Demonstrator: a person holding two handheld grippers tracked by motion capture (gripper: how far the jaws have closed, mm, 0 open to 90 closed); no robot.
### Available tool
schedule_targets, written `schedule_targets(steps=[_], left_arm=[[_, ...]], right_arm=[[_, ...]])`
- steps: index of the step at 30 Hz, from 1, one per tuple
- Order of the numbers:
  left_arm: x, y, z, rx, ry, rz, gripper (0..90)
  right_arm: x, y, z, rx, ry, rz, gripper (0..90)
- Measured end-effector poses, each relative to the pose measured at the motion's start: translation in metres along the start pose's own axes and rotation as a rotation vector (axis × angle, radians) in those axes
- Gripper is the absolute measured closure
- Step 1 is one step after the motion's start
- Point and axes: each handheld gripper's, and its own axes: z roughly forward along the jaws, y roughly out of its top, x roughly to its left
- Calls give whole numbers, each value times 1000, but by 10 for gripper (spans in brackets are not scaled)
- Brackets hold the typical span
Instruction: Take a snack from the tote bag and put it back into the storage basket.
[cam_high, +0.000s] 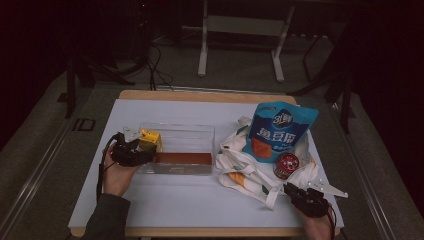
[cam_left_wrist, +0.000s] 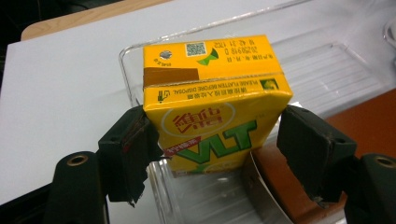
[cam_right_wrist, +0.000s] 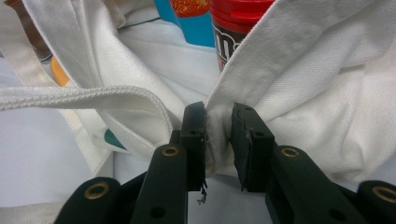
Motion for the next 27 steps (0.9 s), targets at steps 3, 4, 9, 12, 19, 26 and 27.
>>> schedule_targets(steps=[3,4,9,12,19,26,27], left_arm=[[0,-1,-3,-6,-5,-8,343],[0,-2,-5,-15,-13,-16,347],[-3,-4,-7,1,10,-21,338],[-2,-6,-8,3,8,-31,344],[-2,-10,-15,-22,7,-38,334],[1,-9,-23,-75,-13,-65,331],[1,-9,-23,-75,-13,-65,330]], right_arm=[[0,0,0,0,0,-1,749],[0,0,0,-1,-1,-1,749],[0,0,0,0,-1,-1,749],[0,0,0,0,0,0,749],[0,0,0,-1,2,1,748],[0,0,0,-1,5,0,747],[0,0,0,-1,4,0,747]])
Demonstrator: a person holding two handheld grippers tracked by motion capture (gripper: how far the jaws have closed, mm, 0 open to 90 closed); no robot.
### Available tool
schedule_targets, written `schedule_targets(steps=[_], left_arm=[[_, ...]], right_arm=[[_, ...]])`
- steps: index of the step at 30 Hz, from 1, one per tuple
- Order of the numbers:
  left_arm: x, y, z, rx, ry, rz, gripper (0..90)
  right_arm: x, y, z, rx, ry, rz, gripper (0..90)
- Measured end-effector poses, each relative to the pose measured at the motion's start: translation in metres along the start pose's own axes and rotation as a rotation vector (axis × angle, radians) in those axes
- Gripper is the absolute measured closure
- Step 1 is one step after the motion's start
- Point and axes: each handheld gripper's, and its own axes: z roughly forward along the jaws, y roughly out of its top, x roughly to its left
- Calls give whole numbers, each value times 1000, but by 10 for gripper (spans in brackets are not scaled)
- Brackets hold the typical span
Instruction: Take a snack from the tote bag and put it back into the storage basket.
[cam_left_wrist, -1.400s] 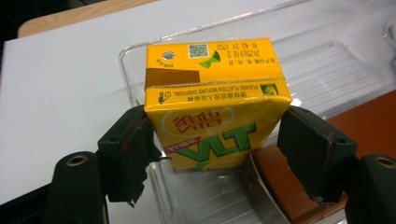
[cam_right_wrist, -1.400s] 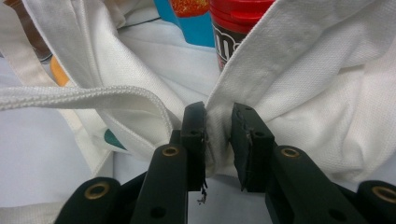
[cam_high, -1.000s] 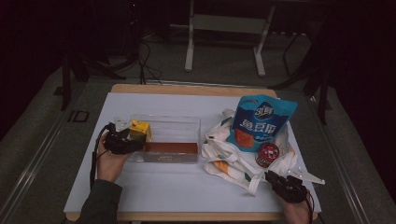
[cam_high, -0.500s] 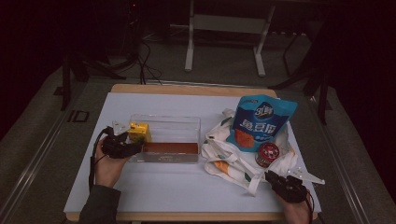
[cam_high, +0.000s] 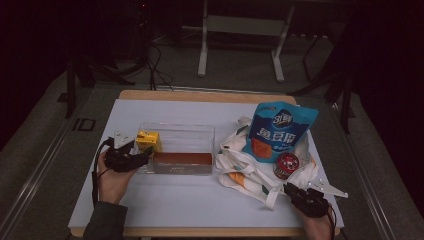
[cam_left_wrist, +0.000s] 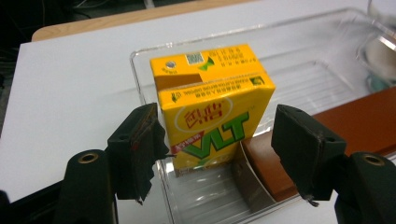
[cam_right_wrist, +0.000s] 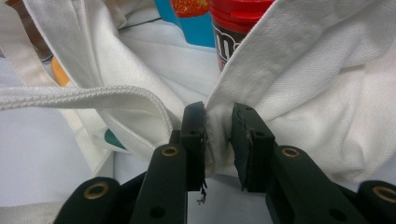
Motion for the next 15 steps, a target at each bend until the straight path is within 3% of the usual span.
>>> schedule_targets(steps=[9,15], left_arm=[[-1,2,-11,-48,-7,-34,289],[-4,4,-17,-69,-15,-30,282]], right_arm=[[0,0,0,-2,-3,-2,747],[1,0,0,-2,-5,-4,747]])
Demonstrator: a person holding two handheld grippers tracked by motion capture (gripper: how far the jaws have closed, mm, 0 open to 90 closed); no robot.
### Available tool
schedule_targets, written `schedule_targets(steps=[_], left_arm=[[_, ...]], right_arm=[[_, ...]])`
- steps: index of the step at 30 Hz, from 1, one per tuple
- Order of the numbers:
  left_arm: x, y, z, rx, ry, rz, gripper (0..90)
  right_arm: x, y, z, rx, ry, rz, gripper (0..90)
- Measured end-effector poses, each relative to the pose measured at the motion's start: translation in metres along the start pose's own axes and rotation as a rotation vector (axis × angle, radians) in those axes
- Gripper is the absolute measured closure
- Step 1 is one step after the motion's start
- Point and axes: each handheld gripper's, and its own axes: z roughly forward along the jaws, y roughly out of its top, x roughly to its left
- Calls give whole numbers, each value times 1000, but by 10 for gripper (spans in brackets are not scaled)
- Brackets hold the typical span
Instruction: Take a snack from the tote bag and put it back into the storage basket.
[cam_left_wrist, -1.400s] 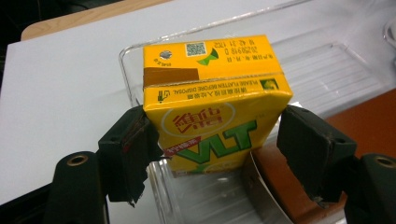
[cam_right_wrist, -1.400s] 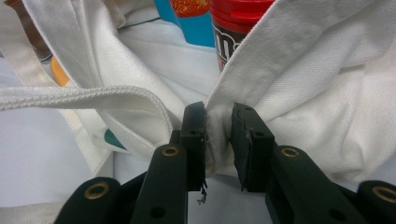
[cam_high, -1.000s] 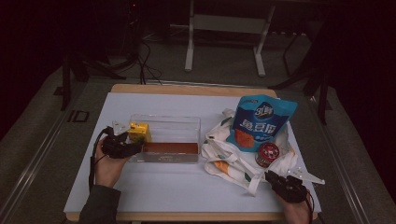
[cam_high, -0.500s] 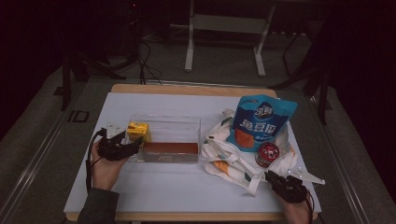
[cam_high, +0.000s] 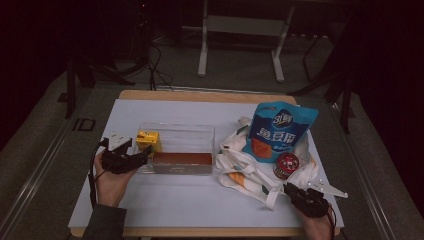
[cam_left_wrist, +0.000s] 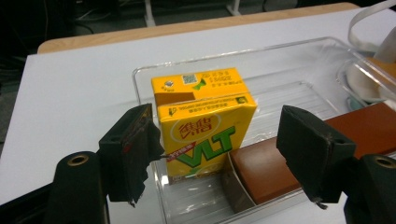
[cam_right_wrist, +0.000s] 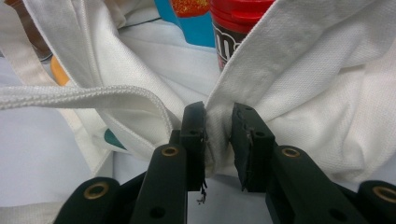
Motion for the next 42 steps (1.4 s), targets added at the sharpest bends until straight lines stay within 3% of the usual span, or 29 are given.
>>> schedule_targets(steps=[5,6,10,17,20,28,32,37,42], left_arm=[[-6,1,-3,-14,-29,16,277],[-8,2,-4,-22,-52,22,271],[-13,2,-5,-25,-35,52,270],[-24,4,-9,-42,-44,78,302],[-30,5,-8,-73,-74,73,363],[-42,6,-3,-81,-123,84,412],[-46,4,1,-91,-194,66,427],[-49,3,4,-79,-209,84,447],[-51,3,7,-69,-226,85,451]], right_arm=[[1,1,0,4,-3,-2,747],[1,1,0,7,-6,-5,747],[1,2,0,15,-5,1,747],[2,3,0,28,-14,4,747],[4,7,0,51,-29,11,748],[8,14,-4,78,-53,-16,739],[11,19,-10,85,-63,-42,733],[11,26,-20,69,-46,-54,743],[10,36,-29,47,-58,-64,732]])
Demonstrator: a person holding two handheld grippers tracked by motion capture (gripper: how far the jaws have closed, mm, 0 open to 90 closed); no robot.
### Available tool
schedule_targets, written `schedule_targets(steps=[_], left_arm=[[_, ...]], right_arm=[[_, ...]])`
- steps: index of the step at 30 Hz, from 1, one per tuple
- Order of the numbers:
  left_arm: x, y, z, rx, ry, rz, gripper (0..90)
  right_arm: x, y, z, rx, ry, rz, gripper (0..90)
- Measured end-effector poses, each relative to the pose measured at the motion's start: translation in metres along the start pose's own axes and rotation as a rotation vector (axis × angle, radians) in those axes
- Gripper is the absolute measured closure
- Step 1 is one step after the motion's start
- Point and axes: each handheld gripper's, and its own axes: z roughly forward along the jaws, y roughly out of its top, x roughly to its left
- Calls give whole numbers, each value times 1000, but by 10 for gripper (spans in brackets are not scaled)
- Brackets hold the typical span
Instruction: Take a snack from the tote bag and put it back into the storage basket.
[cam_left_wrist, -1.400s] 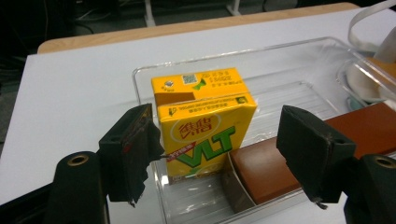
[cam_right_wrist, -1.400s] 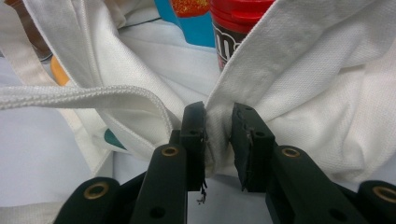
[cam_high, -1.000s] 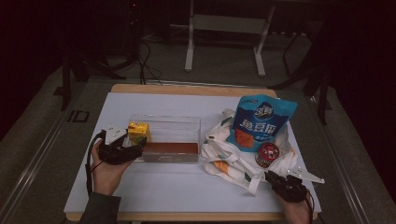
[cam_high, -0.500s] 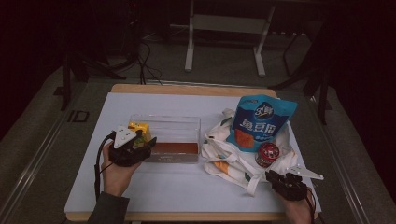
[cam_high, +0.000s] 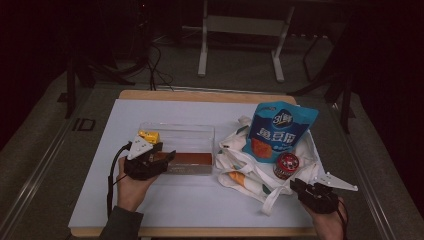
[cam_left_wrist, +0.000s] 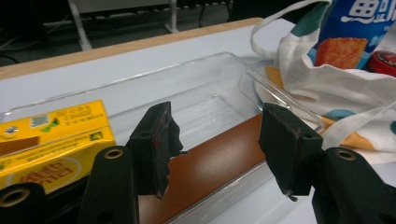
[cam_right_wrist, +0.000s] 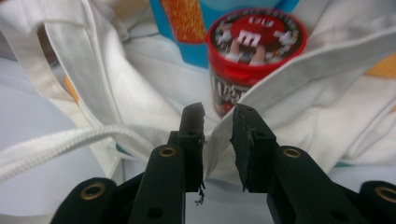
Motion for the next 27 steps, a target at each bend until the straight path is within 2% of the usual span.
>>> schedule_targets(steps=[8,12,13,19,27], left_arm=[[-5,-2,5,21,-24,20,452],[-4,-5,8,19,-71,-1,490],[-4,-5,8,19,-71,-1,498],[-11,-9,12,21,-93,27,521],[-17,-17,17,22,-146,36,548]], right_arm=[[-2,9,-7,-22,-7,-8,706],[-3,14,-9,-33,-1,-10,690],[-3,14,-9,-33,-1,-10,690],[-5,22,-7,-42,-1,-14,668],[-8,32,-7,-57,-8,-13,652]])
